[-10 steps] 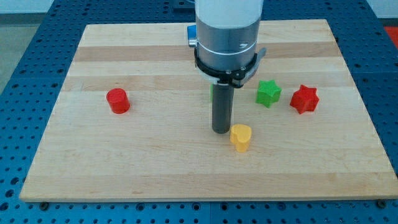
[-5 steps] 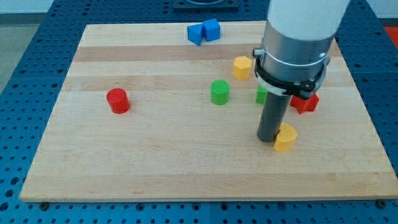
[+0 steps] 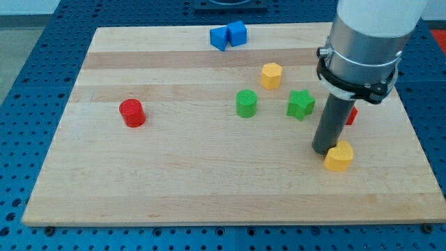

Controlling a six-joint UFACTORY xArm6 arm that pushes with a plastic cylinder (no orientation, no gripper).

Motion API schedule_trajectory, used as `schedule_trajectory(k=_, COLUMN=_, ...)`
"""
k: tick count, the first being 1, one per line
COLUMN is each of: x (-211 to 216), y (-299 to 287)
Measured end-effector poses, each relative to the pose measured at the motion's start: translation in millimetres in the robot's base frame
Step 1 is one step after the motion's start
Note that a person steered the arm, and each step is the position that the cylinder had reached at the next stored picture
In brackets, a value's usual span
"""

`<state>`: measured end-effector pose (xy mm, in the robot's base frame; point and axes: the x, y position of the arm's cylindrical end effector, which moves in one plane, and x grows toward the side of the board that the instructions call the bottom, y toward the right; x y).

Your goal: Push the yellow heart towards the bottom right

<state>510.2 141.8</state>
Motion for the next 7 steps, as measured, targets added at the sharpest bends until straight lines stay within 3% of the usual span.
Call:
schedule_trajectory(k=4, x=-3, y=58)
schedule_trajectory(k=7, x=-3, y=35)
